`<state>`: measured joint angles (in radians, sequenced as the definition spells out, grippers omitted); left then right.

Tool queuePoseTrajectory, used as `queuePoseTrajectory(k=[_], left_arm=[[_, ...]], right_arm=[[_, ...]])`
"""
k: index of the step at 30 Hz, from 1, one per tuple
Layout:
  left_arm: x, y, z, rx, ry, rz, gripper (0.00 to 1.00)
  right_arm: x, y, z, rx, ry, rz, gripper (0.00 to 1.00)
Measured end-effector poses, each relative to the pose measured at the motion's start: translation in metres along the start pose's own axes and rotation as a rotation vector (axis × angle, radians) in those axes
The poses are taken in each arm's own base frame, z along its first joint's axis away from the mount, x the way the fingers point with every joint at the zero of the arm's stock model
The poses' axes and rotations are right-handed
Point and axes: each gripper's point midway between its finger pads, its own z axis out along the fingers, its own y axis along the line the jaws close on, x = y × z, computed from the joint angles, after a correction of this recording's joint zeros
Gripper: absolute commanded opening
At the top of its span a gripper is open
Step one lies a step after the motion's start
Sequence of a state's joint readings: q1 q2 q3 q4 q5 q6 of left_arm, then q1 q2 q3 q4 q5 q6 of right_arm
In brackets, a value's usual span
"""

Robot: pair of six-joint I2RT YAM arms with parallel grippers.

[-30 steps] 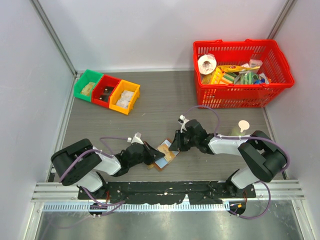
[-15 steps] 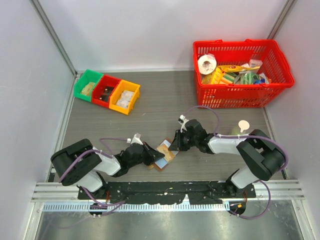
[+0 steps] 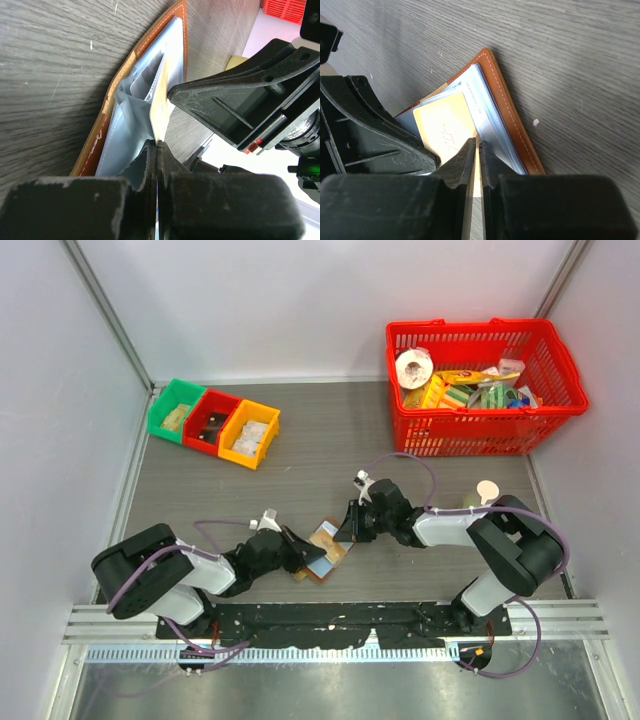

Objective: Take the credit cards out of the card holder
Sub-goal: Remove the credit card from the card holder.

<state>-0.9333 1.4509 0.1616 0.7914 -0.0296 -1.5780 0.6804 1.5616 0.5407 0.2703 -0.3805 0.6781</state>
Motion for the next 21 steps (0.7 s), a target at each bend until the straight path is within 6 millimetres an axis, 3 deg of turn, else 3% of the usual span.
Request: queuePoseTrajectory(k=[13,17,19,21], left_arm=[[0.001,0.004,-0.014,-0.039,0.008,-0.010,0.01],[0.001,0.006,-0.017,-0.048,0.010,-0.005,0.29],[0.001,0.007,-0.018,-0.052,0.008,-0.006,0.38],[0.000,0.009,-0.018,-0.058,0.005,-0.005,0.40]], right_arm=[[0.000,0.000,0.000,-0.005,0.001,0.011,0.13],[0.000,0.000,0.000,-0.007,-0.001,0.010,0.13],[0.000,0.000,0.000,-0.008,-0.001,0.010,0.13],[0.000,0.000,0.000,-0.008,-0.001,0.010,0.13]])
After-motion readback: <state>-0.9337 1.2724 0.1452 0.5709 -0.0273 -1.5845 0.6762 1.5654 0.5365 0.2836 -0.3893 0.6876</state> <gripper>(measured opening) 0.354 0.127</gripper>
